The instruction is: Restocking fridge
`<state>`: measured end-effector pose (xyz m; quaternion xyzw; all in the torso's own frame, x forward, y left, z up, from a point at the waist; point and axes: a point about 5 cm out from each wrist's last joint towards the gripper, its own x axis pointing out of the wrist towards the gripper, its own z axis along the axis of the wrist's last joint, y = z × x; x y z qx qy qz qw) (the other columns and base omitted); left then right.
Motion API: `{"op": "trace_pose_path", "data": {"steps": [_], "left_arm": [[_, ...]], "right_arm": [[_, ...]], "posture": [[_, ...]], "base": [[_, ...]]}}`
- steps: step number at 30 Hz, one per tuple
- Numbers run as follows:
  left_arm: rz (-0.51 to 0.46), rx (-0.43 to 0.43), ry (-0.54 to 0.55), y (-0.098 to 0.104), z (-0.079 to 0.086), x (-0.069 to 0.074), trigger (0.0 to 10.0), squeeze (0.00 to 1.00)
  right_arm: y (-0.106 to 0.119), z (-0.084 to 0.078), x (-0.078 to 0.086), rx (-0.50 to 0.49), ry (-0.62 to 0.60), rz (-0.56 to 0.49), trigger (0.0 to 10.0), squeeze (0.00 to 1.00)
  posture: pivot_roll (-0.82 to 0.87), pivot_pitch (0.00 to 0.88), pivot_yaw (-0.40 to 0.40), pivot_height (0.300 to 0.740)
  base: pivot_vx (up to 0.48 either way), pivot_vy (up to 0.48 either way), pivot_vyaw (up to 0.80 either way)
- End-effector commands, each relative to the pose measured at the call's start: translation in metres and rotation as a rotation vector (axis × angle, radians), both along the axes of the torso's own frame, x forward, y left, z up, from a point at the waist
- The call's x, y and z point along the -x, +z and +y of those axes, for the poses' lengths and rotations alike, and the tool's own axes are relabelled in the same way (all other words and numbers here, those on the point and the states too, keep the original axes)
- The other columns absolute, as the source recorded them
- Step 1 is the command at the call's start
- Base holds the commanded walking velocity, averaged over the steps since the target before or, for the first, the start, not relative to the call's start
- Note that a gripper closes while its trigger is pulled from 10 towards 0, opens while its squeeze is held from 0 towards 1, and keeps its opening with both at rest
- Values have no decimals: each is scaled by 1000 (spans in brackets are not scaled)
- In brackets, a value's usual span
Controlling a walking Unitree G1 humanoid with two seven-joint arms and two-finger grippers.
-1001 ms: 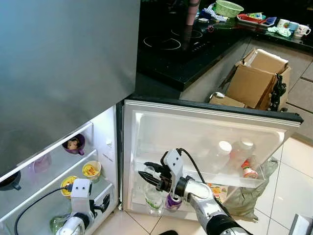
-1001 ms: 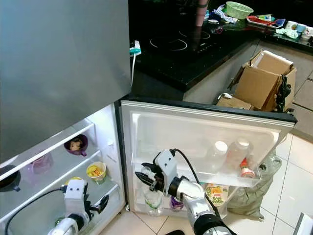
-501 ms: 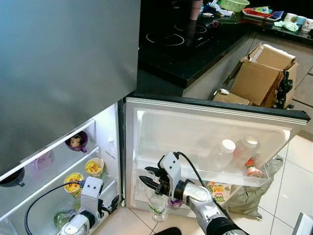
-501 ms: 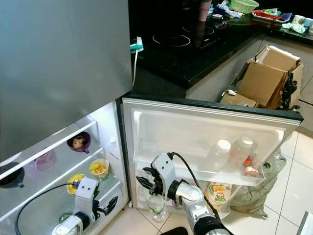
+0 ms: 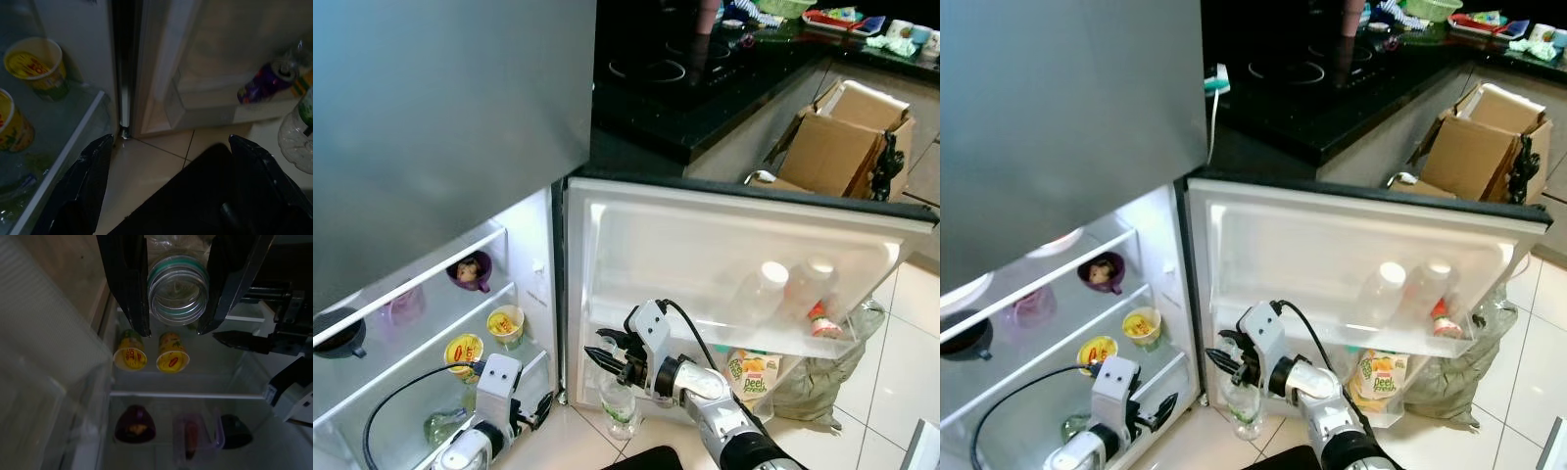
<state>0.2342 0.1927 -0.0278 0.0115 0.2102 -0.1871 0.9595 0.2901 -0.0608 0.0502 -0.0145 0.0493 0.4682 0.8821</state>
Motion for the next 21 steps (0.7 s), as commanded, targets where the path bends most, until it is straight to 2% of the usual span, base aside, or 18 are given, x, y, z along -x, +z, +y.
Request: {"op": "trace_pose_path", "data": {"steps": [1, 9, 13, 21], "left_arm": [[9, -26, -22, -2, 3, 3, 10000, 0], [-12, -25, -33, 1, -1, 0, 10000, 0], [-26, -23, -37, 3, -2, -3, 10000, 0], [-94, -9, -66, 14, -9, -14, 10000, 0]], "right_arm": [[0, -1, 0, -6, -11, 6, 10000, 0], [7, -2, -5, -11, -29, -33, 10000, 0], [13, -2, -7, -41, -31, -52, 10000, 0], [30, -5, -22, -64, -75, -77, 10000, 0]], "posture": [[-14, 70, -63, 620], [-14, 62, -70, 585], [-13, 62, -72, 585], [-15, 71, -77, 575]], "base": [[0, 0, 0], [0, 0, 0], [0, 0, 0], [0, 0, 0]]}}
